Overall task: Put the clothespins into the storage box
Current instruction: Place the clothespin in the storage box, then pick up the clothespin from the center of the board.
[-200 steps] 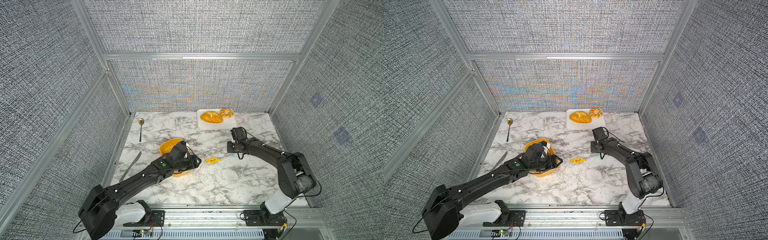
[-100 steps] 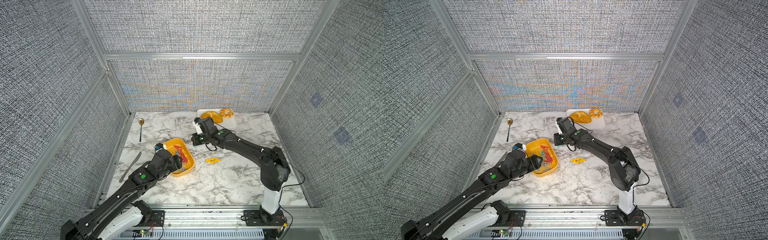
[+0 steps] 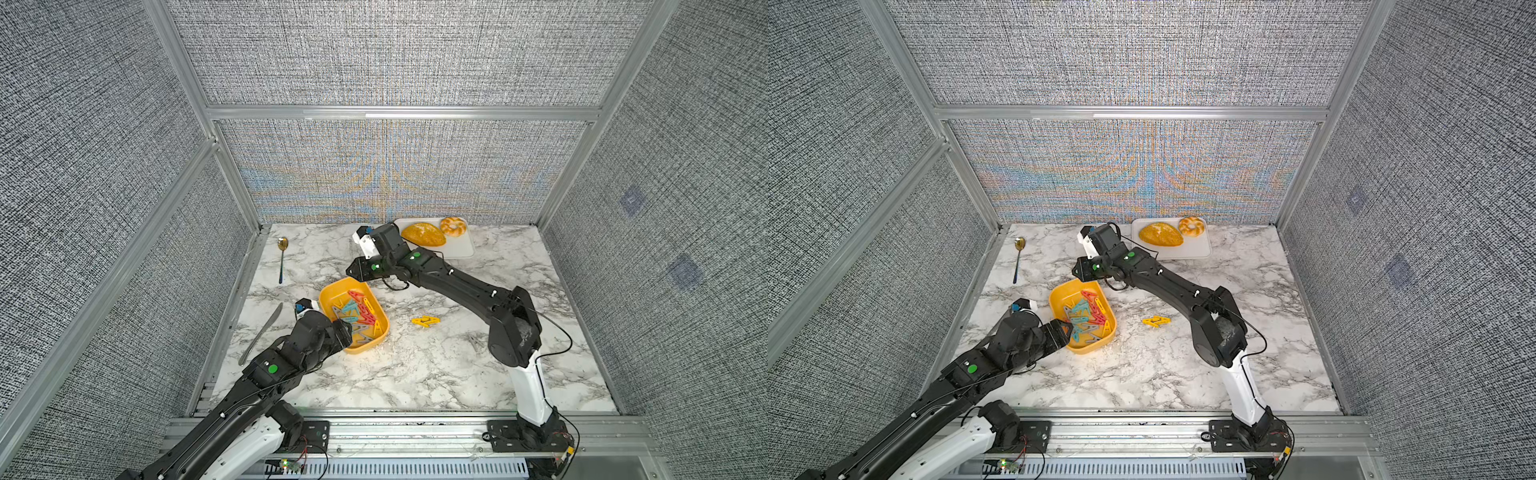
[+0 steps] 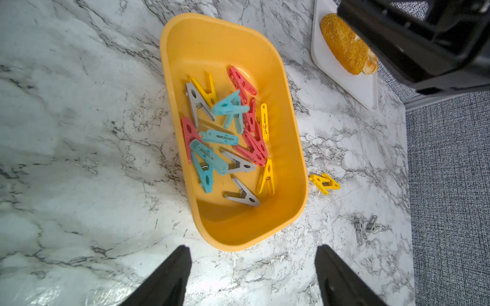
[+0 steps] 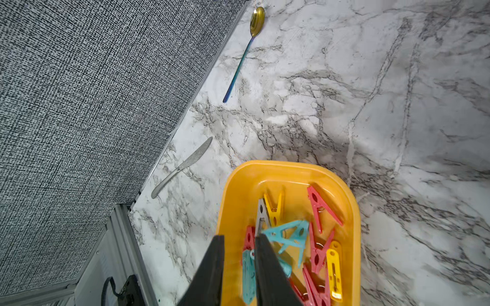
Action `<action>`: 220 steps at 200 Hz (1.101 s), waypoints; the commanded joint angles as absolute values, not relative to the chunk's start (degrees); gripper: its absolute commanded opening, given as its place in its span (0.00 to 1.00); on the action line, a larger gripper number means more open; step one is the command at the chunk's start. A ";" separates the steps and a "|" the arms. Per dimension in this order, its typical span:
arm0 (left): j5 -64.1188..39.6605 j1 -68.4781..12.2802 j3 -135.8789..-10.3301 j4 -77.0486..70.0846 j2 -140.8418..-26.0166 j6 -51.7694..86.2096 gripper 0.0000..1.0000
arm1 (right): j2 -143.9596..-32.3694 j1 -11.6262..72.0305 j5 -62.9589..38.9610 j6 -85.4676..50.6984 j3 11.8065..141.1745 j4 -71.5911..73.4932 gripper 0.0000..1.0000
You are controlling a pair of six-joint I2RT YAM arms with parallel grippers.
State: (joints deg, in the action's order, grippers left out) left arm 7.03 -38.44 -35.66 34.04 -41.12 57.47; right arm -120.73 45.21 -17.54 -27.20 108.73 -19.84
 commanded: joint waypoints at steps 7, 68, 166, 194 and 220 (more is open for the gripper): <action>5.06 -38.28 -35.60 31.52 -42.89 57.25 0.79 | -116.48 44.17 -17.03 -26.72 103.32 -18.06 0.26; -1.06 -38.32 -38.23 25.47 -52.20 54.70 0.77 | -99.06 39.87 -7.92 -27.52 79.42 -14.99 0.23; -12.25 -39.95 -41.78 13.31 -68.00 53.42 0.73 | -77.93 35.95 3.01 -31.17 52.47 -20.55 0.33; -13.24 -41.36 -43.19 11.55 -71.41 53.26 0.73 | -74.77 35.00 4.28 -33.75 46.45 -21.77 0.36; -13.88 -42.01 -44.22 10.37 -73.26 53.09 0.72 | -71.33 34.04 6.44 -35.92 40.40 -23.21 0.37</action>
